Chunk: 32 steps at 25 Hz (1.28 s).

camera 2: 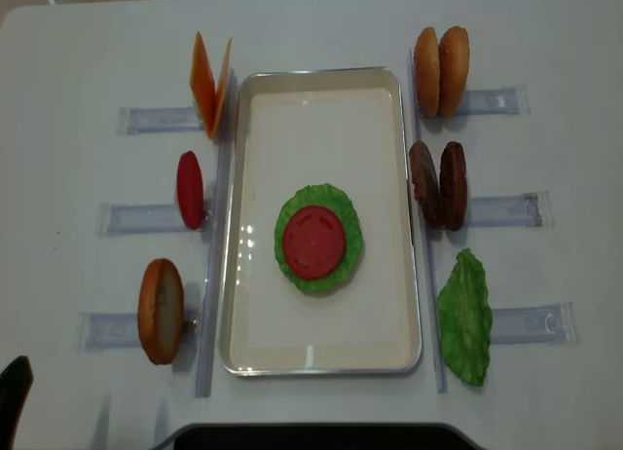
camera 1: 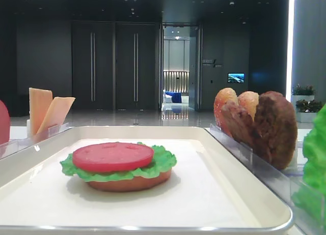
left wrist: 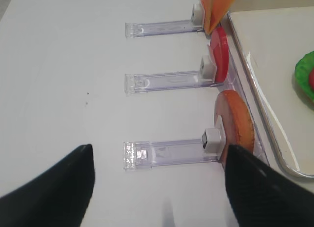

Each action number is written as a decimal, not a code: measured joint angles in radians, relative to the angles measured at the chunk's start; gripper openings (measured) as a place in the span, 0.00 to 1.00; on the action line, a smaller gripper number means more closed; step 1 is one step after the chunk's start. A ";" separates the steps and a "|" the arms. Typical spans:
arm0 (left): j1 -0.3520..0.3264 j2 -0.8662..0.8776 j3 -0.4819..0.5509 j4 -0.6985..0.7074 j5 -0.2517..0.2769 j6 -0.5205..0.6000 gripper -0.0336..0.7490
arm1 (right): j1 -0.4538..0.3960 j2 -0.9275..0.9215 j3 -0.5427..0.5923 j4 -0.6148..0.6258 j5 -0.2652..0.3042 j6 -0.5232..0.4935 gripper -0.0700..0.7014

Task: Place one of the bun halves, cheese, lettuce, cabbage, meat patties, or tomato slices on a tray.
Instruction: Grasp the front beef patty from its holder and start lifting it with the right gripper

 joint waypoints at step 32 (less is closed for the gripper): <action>0.000 0.000 0.000 0.000 0.000 0.000 0.85 | 0.000 0.015 -0.003 0.002 -0.011 0.006 0.63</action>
